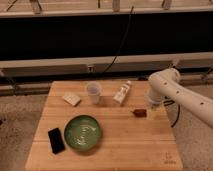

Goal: Drag the pepper across the table

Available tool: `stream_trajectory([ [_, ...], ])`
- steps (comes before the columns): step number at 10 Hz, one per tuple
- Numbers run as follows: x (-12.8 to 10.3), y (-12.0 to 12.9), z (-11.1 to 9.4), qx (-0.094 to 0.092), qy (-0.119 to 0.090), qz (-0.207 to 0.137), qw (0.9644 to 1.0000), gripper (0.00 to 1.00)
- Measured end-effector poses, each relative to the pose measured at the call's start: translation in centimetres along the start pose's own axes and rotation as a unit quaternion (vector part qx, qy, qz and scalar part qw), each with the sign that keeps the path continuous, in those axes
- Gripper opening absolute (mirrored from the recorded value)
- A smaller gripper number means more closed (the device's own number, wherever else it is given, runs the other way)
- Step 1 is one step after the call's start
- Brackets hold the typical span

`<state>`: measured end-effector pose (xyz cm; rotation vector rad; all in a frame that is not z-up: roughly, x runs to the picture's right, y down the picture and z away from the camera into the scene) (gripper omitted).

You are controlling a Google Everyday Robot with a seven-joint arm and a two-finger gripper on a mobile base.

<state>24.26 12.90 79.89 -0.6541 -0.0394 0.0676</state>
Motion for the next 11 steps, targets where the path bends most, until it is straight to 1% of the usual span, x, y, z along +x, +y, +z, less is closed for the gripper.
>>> stream_trajectory([
  [2, -0.2, -0.5, 1.2, -0.002, 0.000, -0.001, 1.0000, 0.80],
  [5, -0.4, -1.2, 2.2, -0.004, 0.000, 0.000, 1.0000, 0.80],
  [9, -0.8, -2.0, 3.7, -0.010, 0.008, -0.010, 0.9999, 0.80],
  [11, -0.9, -2.3, 4.1, -0.014, 0.011, -0.013, 0.9998, 0.80],
])
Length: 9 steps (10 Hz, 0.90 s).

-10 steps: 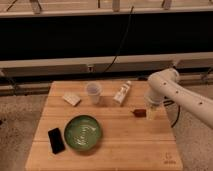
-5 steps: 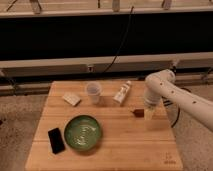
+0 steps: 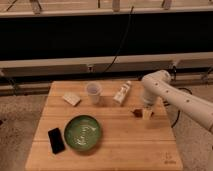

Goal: Drag the pepper across the table

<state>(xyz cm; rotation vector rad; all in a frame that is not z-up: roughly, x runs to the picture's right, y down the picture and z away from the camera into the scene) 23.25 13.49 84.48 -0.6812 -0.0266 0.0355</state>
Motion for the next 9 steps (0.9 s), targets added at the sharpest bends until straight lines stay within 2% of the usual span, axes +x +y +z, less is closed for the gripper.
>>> stream_trajectory([
  [9, 0.2, -0.8, 1.8, -0.011, -0.001, -0.006, 0.9999, 0.80],
])
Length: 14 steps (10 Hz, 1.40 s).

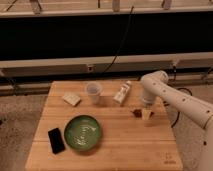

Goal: Drag the pepper across the table

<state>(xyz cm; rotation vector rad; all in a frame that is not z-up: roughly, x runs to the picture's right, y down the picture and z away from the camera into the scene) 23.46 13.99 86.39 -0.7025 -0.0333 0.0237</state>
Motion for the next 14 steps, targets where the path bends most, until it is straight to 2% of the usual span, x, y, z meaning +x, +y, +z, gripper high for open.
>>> stream_trajectory([
  [14, 0.5, -1.0, 1.3, -0.019, -0.005, -0.012, 0.9997, 0.80],
])
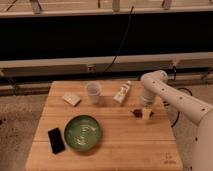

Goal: Drag the pepper across the table

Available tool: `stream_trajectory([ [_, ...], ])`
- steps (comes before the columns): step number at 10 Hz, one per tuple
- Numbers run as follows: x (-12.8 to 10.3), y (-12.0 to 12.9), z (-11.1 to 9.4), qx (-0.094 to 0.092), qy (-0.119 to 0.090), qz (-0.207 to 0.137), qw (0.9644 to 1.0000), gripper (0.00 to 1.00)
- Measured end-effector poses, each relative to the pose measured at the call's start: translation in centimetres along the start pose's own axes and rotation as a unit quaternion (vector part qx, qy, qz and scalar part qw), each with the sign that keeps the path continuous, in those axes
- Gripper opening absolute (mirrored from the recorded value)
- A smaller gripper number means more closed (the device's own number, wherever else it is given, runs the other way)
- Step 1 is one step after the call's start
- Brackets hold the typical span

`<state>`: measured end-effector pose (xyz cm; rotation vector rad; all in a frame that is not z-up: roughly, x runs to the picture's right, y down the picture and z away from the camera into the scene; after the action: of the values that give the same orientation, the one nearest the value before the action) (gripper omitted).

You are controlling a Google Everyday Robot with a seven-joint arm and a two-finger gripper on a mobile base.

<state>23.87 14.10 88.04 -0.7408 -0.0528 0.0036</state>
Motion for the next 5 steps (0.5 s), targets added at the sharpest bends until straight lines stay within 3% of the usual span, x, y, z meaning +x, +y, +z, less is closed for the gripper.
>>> stream_trajectory([
  [5, -0.01, -0.52, 0.23, -0.006, -0.001, -0.005, 1.0000, 0.80],
])
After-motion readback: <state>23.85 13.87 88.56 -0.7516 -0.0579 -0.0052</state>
